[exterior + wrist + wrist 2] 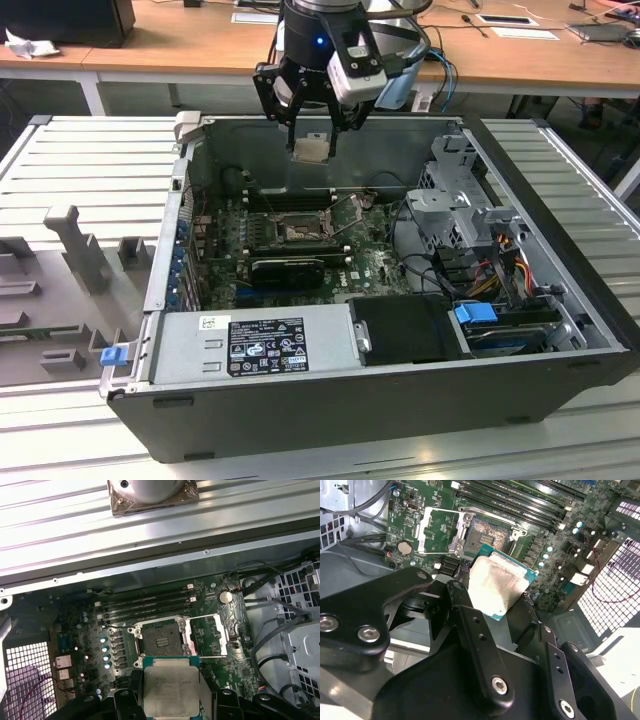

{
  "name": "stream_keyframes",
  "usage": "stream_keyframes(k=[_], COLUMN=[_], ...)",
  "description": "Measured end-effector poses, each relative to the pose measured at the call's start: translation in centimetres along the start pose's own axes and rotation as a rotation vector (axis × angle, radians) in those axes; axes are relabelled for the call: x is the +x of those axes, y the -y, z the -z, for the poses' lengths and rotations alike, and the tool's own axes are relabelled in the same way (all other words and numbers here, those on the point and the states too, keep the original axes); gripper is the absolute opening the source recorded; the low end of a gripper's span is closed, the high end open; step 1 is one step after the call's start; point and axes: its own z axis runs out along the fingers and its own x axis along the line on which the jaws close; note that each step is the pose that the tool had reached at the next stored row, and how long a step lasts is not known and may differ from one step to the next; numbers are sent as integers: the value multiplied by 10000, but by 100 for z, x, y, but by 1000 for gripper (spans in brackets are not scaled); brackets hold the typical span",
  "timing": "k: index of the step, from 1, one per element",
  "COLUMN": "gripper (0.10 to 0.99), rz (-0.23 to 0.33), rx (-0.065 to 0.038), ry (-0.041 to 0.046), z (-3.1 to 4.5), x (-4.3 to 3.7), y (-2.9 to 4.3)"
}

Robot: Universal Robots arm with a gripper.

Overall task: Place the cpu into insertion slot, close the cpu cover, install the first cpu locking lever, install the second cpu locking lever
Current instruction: 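Place the cpu into insertion slot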

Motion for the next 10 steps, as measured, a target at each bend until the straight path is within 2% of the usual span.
stream_keyframes(k=[10], gripper=[541], rz=[-282], rx=[-5], ry=[25], z=[-4], x=[0], y=[0])
